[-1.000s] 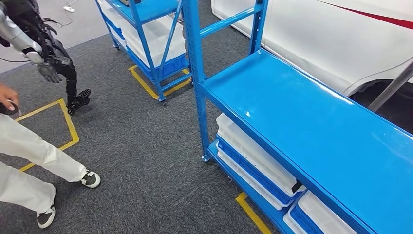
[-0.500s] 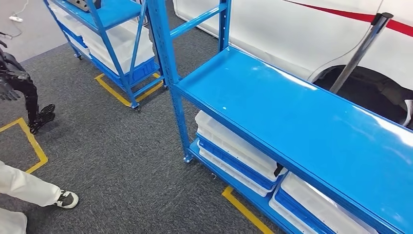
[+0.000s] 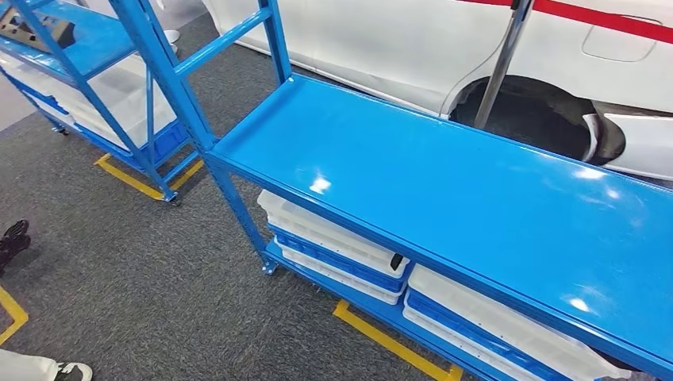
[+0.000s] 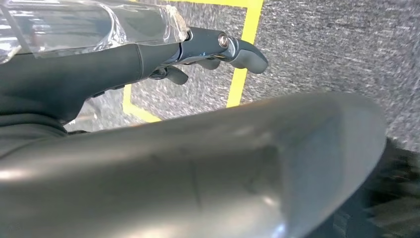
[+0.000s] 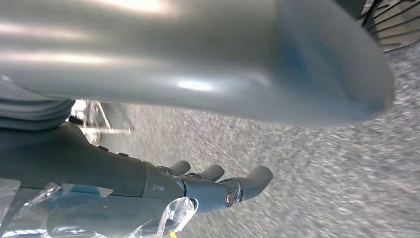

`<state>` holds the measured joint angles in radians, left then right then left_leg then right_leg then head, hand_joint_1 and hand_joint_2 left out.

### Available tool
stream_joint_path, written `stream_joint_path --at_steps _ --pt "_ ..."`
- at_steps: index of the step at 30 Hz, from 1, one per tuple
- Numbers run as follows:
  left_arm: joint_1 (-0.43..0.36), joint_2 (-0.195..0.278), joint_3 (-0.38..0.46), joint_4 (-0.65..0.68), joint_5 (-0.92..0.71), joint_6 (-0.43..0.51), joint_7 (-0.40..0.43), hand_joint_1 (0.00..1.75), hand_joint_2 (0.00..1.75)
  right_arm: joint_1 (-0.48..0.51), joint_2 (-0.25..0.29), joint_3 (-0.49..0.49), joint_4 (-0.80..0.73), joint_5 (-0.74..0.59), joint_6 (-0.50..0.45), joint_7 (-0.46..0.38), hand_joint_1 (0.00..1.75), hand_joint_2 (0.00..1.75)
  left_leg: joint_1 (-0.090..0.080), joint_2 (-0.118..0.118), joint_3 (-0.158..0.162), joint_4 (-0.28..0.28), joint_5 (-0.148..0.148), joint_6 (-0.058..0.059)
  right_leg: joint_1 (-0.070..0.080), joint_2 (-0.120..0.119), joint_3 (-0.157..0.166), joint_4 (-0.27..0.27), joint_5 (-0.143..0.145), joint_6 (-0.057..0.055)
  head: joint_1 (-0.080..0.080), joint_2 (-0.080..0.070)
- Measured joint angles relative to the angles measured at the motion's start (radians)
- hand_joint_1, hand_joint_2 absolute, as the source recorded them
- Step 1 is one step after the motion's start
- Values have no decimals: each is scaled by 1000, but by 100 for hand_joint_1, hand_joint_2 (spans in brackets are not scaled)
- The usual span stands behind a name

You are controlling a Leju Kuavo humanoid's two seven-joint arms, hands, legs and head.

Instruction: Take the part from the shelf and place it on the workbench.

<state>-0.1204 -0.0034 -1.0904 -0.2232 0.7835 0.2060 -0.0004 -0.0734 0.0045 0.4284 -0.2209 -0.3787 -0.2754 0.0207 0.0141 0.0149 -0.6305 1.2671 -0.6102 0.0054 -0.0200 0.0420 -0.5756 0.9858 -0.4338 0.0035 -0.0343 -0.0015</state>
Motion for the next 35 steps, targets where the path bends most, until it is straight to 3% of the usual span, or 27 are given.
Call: stream_joint_path --at_steps 1,2,4,5,6,8,10,12,14,15,16,18,19,21,23,25,26,28,30,31,32,34,35 --pt "1 0 0 0 0 0 0 0 0 1 0 0 0 -1 0 1 0 0 -2 -5 11 -26 24 7 3 16 -1 0 2 -1 0 0" --pt "0 0 0 0 0 0 0 0 0 2 0 0 0 -1 0 1 0 0 -6 -16 38 -87 60 19 6 32 -2 0 5 -1 0 0" --pt "-4 4 0 0 0 0 0 0 0 2 3 0 0 -1 0 2 0 0 -19 -61 104 -235 123 48 10 56 -4 0 10 1 0 0" --pt "-5 5 0 0 0 0 0 0 0 2 6 0 0 -2 0 2 0 0 -25 -78 124 -282 138 57 11 65 -6 0 13 4 0 0" --pt "-7 7 0 0 0 0 0 0 0 3 8 0 0 -3 0 2 0 0 -30 -87 134 -305 144 62 11 73 -8 -1 15 8 0 0" --pt "-9 4 -1 0 0 0 0 0 0 5 8 0 0 -6 0 2 0 0 -30 -71 136 -317 151 59 12 85 -12 -2 20 19 -1 0" --pt "-11 1 -1 0 0 0 0 0 0 6 7 0 1 -7 -1 3 0 0 -23 -51 140 -333 165 58 14 51 -25 23 0 28 1 0" --pt "-8 0 -1 0 1 0 0 0 0 4 6 0 1 -8 -1 3 0 0 -18 -26 141 -341 173 58 12 -5 -70 123 -65 38 5 0" --pt "-2 0 -1 0 1 0 0 0 0 3 6 0 1 -8 -2 3 0 0 -16 4 138 -341 174 59 5 -26 -124 250 -126 50 6 0" --pt "1 -1 -1 0 0 0 0 0 0 3 5 0 1 -8 -2 3 0 0 -13 19 137 -340 174 57 1 -29 -134 279 -132 57 6 0" --pt "2 -2 -2 0 1 0 0 0 0 3 4 0 1 -8 -2 4 0 0 -9 32 136 -339 172 53 -4 -34 -123 269 -118 64 6 0" --pt "1 -3 -2 0 1 -1 0 0 0 4 2 0 1 -9 -2 4 0 0 -1 55 136 -329 165 37 -15 -65 -50 143 -59 82 6 0" --pt "0 -3 -2 0 1 -1 0 0 0 4 4 0 1 -9 -1 4 0 0 -1 65 135 -320 157 26 -18 -85 -14 78 -37 84 7 0" --pt "-2 -1 -2 0 1 -1 0 0 0 1 5 0 1 -10 -1 7 0 0 -3 81 136 -307 146 9 -17 -105 19 14 -24 70 6 0" --pt "-4 0 -2 0 1 -1 0 0 0 2 5 0 1 -12 -3 11 0 0 -1 94 140 -308 145 0 -12 -85 13 17 -24 45 2 0" --pt "-6 0 -2 0 1 -2 0 0 0 2 4 0 1 -15 -4 14 0 0 6 73 134 -285 123 -8 -11 -66 8 16 -19 29 1 0" --pt "-6 0 -2 0 1 -2 0 0 0 1 4 0 1 -16 -4 14 0 0 9 52 118 -246 96 -10 -12 -56 6 15 -15 23 0 0" --pt "-4 0 -2 0 1 -2 0 0 0 -1 4 0 1 -18 -4 15 0 0 9 13 58 -113 25 -12 -11 -33 -1 15 -10 15 -1 0" --pt "1 0 -2 0 1 -2 0 0 0 -1 5 0 1 -19 -4 16 0 0 7 4 8 -12 -6 -9 -9 -3 -7 15 -6 7 -2 0" --pt "3 1 -2 0 1 -2 0 0 0 0 5 0 1 -19 -4 16 0 0 6 0 8 -14 7 -6 -8 14 -9 15 -4 5 -2 0" --pt "3 1 -2 0 1 -2 0 0 0 0 5 0 1 -19 -4 16 0 0 5 -5 26 -56 37 0 -7 30 -9 15 -1 4 -2 0" --pt "0 3 -2 0 1 -1 0 0 0 1 8 0 1 -20 -4 16 0 0 -2 -44 90 -199 106 24 -4 58 -10 15 3 6 -2 0" --pt "-1 4 -2 0 1 -1 1 0 0 1 8 0 1 -20 -4 16 0 0 -4 -57 108 -240 123 32 -4 64 -11 15 5 7 -2 0"
